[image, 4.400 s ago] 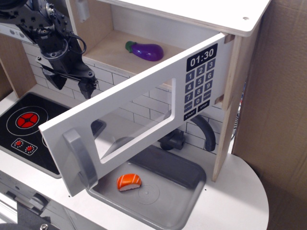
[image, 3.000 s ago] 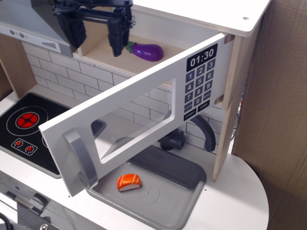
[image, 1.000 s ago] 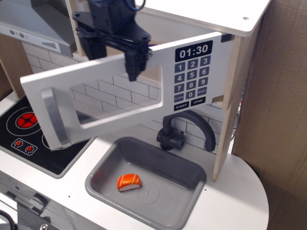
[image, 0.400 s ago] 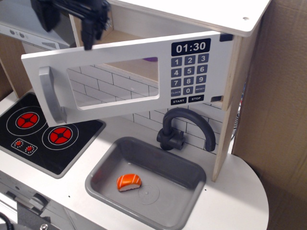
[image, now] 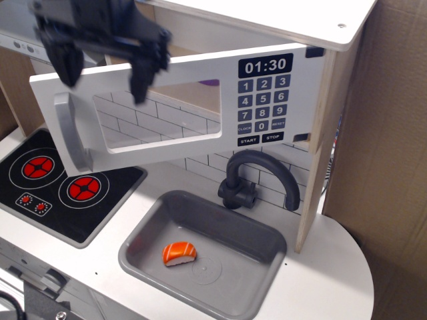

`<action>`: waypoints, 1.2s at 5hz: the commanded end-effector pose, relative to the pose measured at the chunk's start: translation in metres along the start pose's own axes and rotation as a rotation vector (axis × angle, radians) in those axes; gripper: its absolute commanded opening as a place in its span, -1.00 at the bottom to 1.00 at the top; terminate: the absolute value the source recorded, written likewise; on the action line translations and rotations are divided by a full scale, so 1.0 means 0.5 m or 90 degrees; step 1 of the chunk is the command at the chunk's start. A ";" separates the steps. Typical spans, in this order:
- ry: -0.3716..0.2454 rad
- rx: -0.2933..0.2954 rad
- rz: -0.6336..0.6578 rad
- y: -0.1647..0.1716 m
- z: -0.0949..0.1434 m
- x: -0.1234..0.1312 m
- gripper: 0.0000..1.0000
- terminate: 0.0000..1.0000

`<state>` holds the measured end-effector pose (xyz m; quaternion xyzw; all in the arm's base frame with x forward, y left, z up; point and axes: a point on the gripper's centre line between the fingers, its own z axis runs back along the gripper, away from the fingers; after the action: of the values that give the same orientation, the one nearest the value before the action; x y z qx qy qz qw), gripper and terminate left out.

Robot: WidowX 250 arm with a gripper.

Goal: Close microwave

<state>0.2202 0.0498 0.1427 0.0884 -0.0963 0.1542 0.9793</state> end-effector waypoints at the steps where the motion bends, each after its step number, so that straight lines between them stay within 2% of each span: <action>1: 0.004 -0.057 0.019 -0.071 -0.070 -0.002 1.00 -1.00; 2: 0.004 -0.064 -0.010 -0.065 -0.107 0.038 1.00 -1.00; 3: -0.001 -0.086 -0.049 -0.048 -0.160 0.084 1.00 -1.00; 4: -0.031 -0.078 -0.058 -0.037 -0.178 0.107 1.00 -1.00; 5: -0.106 -0.052 -0.039 -0.024 -0.187 0.128 1.00 -1.00; 6: -0.142 -0.046 -0.031 -0.014 -0.190 0.156 1.00 -1.00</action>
<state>0.3013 0.0840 0.0433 0.0695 -0.1830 0.1135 0.9741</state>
